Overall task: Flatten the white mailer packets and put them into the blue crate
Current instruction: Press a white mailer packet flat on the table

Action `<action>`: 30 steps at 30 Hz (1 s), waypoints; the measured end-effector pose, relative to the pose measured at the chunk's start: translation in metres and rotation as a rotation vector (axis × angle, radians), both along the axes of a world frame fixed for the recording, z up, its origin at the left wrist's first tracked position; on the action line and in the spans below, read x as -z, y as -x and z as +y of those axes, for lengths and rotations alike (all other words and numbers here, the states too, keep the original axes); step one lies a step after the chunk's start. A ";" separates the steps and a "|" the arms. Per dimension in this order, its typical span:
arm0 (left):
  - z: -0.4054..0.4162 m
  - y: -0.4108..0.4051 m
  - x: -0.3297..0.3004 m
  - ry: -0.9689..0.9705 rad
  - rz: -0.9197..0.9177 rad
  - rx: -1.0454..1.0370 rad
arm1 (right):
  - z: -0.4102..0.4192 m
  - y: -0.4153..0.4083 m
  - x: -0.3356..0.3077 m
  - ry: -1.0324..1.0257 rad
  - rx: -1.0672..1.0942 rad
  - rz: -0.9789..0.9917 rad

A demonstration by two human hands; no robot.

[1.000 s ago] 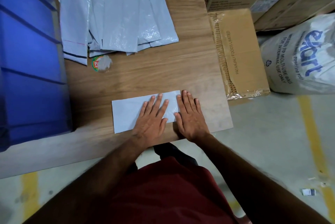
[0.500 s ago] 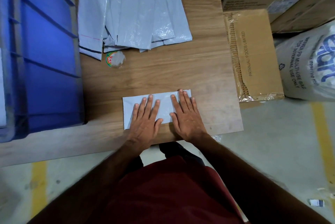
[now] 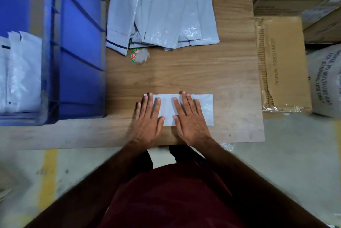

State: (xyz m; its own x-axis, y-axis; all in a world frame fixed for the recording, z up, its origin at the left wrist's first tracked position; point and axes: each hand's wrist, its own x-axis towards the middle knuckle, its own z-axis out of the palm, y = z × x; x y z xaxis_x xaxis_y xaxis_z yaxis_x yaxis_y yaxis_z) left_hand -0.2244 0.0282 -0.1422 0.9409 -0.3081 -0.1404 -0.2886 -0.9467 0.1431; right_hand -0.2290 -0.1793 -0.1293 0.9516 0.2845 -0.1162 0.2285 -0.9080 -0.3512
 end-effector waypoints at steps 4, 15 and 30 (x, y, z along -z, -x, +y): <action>0.016 -0.001 0.005 -0.011 0.061 0.058 | 0.006 0.001 0.006 0.042 0.017 0.021; 0.044 -0.005 -0.008 -0.077 0.033 0.245 | 0.014 -0.001 -0.001 0.071 -0.131 0.058; 0.018 -0.032 -0.032 -0.107 -0.096 0.627 | -0.017 0.019 -0.027 0.180 0.037 0.144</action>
State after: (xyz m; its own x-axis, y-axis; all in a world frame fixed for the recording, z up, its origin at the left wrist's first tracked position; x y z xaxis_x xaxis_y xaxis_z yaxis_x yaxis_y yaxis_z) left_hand -0.1920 0.0463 -0.1106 0.5965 -0.7929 -0.1245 -0.7988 -0.6015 0.0032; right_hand -0.2475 -0.1960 -0.1019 0.9309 0.2117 -0.2977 0.1528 -0.9659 -0.2090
